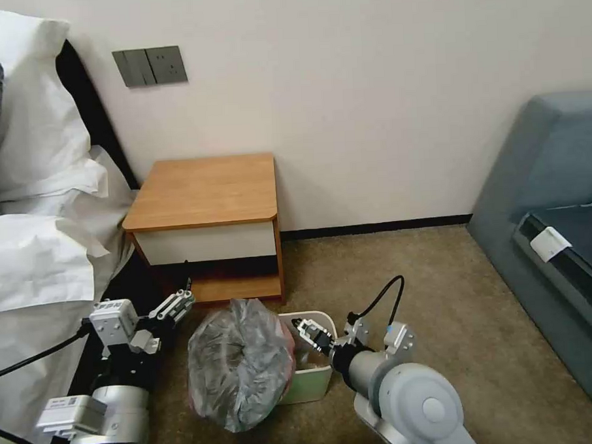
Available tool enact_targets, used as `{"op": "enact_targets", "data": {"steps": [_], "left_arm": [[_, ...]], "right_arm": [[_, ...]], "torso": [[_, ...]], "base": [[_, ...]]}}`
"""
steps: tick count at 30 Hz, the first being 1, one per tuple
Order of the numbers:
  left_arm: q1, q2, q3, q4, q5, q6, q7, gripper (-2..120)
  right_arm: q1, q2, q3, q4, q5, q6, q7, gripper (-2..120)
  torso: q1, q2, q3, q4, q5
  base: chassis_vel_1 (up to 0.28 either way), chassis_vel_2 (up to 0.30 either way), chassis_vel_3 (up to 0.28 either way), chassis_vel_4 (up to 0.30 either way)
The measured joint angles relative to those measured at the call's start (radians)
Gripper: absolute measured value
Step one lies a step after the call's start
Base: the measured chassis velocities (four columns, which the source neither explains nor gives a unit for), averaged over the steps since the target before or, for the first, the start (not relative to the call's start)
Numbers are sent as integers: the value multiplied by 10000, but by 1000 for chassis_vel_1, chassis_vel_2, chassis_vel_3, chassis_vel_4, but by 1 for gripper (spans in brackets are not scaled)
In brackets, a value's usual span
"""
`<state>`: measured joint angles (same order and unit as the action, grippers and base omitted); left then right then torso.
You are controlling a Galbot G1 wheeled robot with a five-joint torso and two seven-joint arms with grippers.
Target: Pick up the garbage bag from the table and place it over the trash can.
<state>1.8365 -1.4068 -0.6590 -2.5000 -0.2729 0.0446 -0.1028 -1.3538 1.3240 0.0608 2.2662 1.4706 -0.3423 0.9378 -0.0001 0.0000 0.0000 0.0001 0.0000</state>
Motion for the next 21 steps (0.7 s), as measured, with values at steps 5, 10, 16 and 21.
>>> {"op": "enact_targets", "data": {"steps": [5,10,16,21], "left_arm": [[17,13,80,0,145,4,12,100],[200,-105,131,401,991,-383,-193,100],[460,-148,189,1125,1354,-552,-569,100],[358,-94,317,1914,1339,-574,-639,100]], "right_arm": [[-672,-80,679,311,-809,-10,-1952,100],[-935,-92,1306,416,-923,1,-2864,100],[-985,-79,1880,423,-756,5,-2984,100],[-1107,-183,2444,379,-817,-5,-3371,100]], "torso": [[1,0,0,-2,0],[0,0,0,-2,0],[0,0,0,-1,1],[0,0,0,-1,0]], "base": [[0,0,0,0],[0,0,0,0],[0,0,0,0],[0,0,0,0]]}}
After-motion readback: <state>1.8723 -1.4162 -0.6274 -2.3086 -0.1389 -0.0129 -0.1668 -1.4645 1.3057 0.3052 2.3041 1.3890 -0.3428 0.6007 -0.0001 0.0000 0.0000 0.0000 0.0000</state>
